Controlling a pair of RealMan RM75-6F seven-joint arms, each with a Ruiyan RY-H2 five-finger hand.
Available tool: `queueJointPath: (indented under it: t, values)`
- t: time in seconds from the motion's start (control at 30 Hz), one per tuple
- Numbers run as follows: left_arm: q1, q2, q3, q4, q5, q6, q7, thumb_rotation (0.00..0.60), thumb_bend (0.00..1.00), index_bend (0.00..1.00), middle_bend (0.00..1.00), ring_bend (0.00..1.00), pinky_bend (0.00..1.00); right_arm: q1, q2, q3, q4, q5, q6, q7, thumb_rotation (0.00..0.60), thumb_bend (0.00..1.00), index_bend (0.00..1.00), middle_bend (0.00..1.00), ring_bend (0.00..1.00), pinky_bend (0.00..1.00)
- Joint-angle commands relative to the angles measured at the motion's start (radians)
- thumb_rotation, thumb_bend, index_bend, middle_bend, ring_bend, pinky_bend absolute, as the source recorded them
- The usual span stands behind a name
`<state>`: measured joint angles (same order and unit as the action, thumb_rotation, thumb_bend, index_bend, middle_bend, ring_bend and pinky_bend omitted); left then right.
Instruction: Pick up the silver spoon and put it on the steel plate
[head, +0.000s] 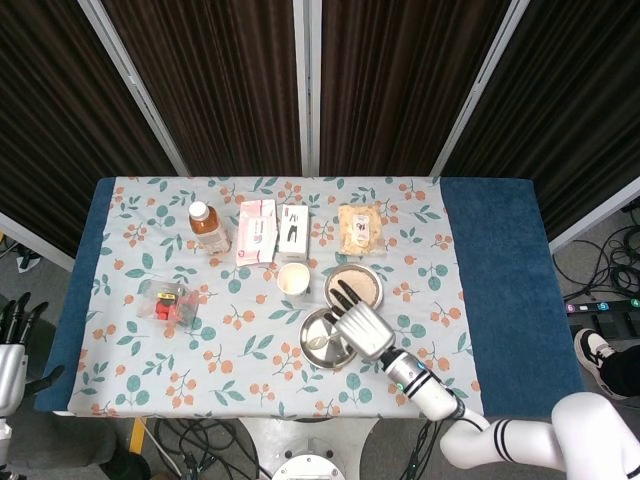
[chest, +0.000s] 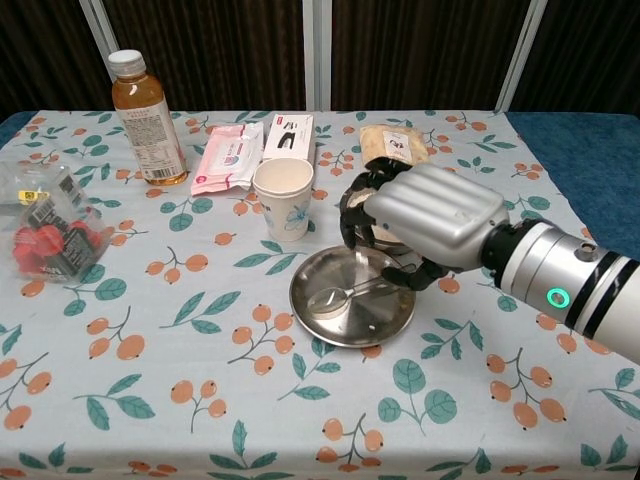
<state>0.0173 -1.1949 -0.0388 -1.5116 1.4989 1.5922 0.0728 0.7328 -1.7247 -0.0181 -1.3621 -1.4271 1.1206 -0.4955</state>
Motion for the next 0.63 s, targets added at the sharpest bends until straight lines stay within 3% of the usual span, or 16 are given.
queueJointPath:
  t: [0.03,0.17,0.3,0.4,0.63]
  values:
    - [-0.004,0.001,-0.001,0.002,0.002,-0.004,-0.005,0.6,0.08,0.17,0.11,0.05,0.03,-0.05,0.101,0.019,-0.07,-0.029,0.092,0.033,0.6,0.25,0.32,0.38,0.09,0.0]
    - [-0.013,-0.002,-0.004,0.004,0.006,-0.011,-0.012,0.6,0.08,0.17,0.11,0.05,0.03,-0.129,0.277,0.018,-0.177,-0.003,0.167,0.074,0.6,0.27,0.26,0.32,0.1,0.0]
    - [-0.024,-0.007,-0.005,-0.001,0.014,-0.022,-0.018,0.6,0.08,0.17,0.11,0.05,0.03,-0.243,0.473,-0.016,-0.274,0.031,0.247,0.165,0.6,0.28,0.11,0.19,0.04,0.0]
    - [-0.032,-0.011,-0.007,-0.009,0.02,-0.025,-0.011,0.6,0.08,0.17,0.11,0.05,0.03,-0.332,0.566,-0.057,-0.293,0.013,0.321,0.263,0.6,0.28,0.01,0.1,0.0,0.0]
    - [-0.044,-0.015,-0.005,-0.034,0.023,-0.041,0.005,0.6,0.08,0.17,0.11,0.05,0.03,-0.499,0.634,-0.097,-0.267,-0.057,0.496,0.431,0.6,0.29,0.0,0.05,0.0,0.0]
